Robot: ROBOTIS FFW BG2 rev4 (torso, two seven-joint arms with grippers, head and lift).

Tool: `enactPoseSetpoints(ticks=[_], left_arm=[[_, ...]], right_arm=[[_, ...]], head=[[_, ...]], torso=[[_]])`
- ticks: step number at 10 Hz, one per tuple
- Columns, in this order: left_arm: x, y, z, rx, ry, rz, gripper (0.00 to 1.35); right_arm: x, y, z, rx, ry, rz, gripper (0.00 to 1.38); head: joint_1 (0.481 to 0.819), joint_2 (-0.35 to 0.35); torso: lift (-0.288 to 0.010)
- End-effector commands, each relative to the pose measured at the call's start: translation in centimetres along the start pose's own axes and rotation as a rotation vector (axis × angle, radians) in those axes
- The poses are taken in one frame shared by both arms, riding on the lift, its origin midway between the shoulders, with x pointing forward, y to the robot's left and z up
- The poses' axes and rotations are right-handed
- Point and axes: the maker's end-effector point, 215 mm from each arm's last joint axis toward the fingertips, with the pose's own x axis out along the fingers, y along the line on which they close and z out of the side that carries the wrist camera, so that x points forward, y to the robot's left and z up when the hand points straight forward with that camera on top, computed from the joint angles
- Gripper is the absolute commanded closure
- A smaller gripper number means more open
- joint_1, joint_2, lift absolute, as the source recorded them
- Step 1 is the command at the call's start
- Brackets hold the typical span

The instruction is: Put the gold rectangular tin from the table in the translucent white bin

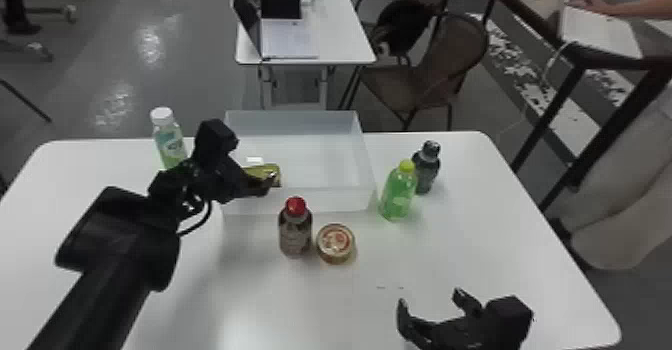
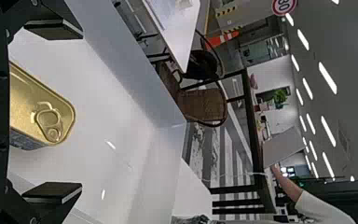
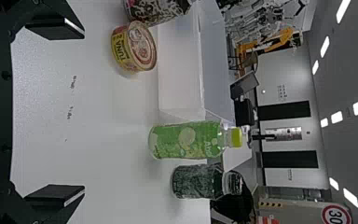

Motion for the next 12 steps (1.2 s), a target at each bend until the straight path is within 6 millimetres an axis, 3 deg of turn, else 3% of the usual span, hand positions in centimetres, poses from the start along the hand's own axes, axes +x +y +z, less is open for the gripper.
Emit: enactPoseSetpoints(ticks=[1, 5, 8, 10, 12], left_arm=[[-3.0, 1.5, -0.5, -0.071, -0.05, 0.076, 0.15], [-15.9, 4.5, -6.0, -0.259, -0.13, 0.366, 0.15], [-23.3, 2.1, -10.5, -0.343, -0.1, 0.491, 0.15], [-26.8, -0.3, -14.0, -0.395, -0.062, 0.52, 0.15], [-30.0, -1.5, -16.2, -0.401, -0.029, 0.554, 0.1]], right_arm=[[-0.2, 0.0, 0.0, -0.006, 0.0, -0.001, 0.13], [-0.5, -0.4, 0.6, -0.022, -0.001, -0.008, 0.13], [-1.0, -0.9, 0.8, -0.037, 0.002, -0.015, 0.13], [-1.6, -1.4, 0.7, -0.044, 0.009, -0.029, 0.13], [-1.9, -1.5, 0.5, -0.047, 0.014, -0.033, 0.09]], head=[[0.695, -0.108], [0.695, -0.001], [0.695, 0.076], [0.695, 0.099], [0.695, 0.116]], torso=[[-0.057], [-0.057], [-0.057], [-0.057], [-0.057]])
